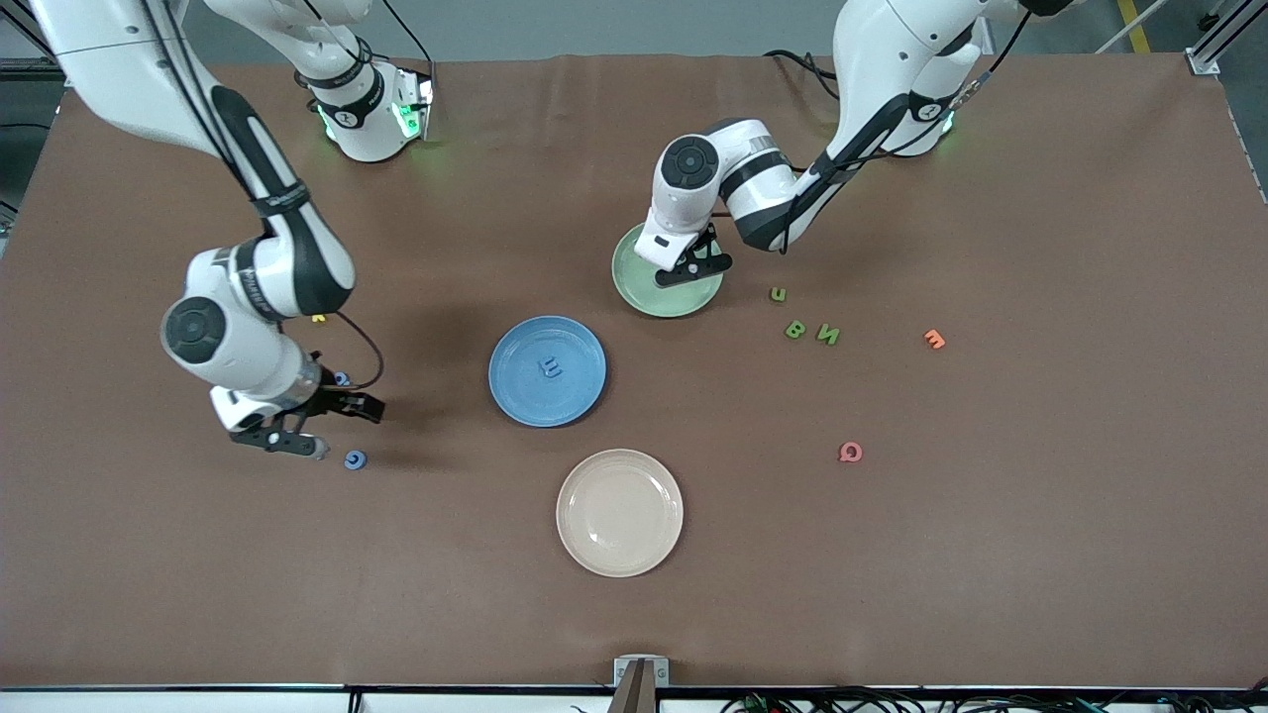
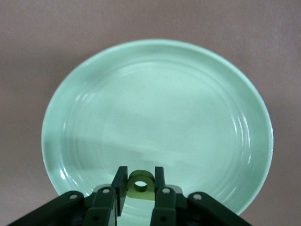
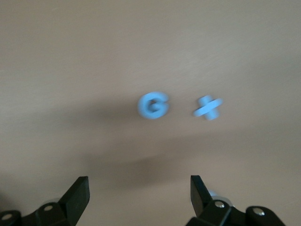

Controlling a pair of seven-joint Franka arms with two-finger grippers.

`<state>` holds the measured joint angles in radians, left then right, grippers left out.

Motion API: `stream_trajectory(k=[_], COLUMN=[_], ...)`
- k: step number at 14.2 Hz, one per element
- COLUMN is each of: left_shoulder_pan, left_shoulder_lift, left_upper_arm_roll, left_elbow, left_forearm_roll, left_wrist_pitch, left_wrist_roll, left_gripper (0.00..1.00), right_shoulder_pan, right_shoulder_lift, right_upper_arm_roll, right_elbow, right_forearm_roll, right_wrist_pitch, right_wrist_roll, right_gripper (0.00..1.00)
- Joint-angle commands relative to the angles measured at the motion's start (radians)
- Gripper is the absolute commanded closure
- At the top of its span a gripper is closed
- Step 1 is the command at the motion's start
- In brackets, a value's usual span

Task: Sort letters by color into matching plates
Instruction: 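Open the left gripper over green plate while the right gripper grasps blue x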

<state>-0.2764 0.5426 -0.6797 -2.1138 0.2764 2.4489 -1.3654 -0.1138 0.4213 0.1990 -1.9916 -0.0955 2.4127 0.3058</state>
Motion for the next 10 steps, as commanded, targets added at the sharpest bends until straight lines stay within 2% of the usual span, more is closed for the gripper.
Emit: stream_trajectory(k=[1, 2, 3, 4, 6, 8, 10], left_shoulder_pan=[-0.010, -0.010, -0.006, 0.000, 0.017, 0.078, 0.143], left_shoulder_lift=[-0.004, -0.007, -0.010, -0.015, -0.039, -0.084, -0.148], left_upper_arm_roll=[0.000, 0.000, 0.000, -0.001, -0.001, -0.004, -0.009], left_elbow=[-0.012, -0.024, -0.028, -0.028, -0.026, -0.022, -0.021], left_forearm_roll=[0.021, 0.021, 0.021, 0.021, 0.021, 0.023, 0.017], left_wrist_pitch=[-0.004, -0.005, -0.004, -0.005, -0.005, -0.005, -0.016], left_wrist_roll=[-0.029, -0.028, -0.026, -0.023, -0.008, 0.011, 0.108], left_gripper=[0.68, 0.55, 0.19, 0.03, 0.01, 0.01, 0.01], right_shoulder_pan=[-0.056, -0.076, -0.096, -0.109, -0.109, -0.112, -0.112], right_shoulder_lift=[0.049, 0.074, 0.100, 0.122, 0.136, 0.162, 0.183], right_upper_arm_roll=[0.020, 0.020, 0.020, 0.020, 0.020, 0.020, 0.020], right_elbow=[0.043, 0.066, 0.089, 0.103, 0.106, 0.120, 0.142], right_forearm_roll=[-0.042, -0.044, -0.044, -0.044, -0.046, -0.049, -0.053], right_wrist_pitch=[0.000, 0.002, 0.002, 0.003, 0.026, 0.045, 0.046], right_wrist_roll=[-0.033, -0.065, -0.092, -0.103, -0.105, -0.114, -0.117], right_gripper=[0.26, 0.31, 0.36, 0.39, 0.43, 0.43, 0.43])
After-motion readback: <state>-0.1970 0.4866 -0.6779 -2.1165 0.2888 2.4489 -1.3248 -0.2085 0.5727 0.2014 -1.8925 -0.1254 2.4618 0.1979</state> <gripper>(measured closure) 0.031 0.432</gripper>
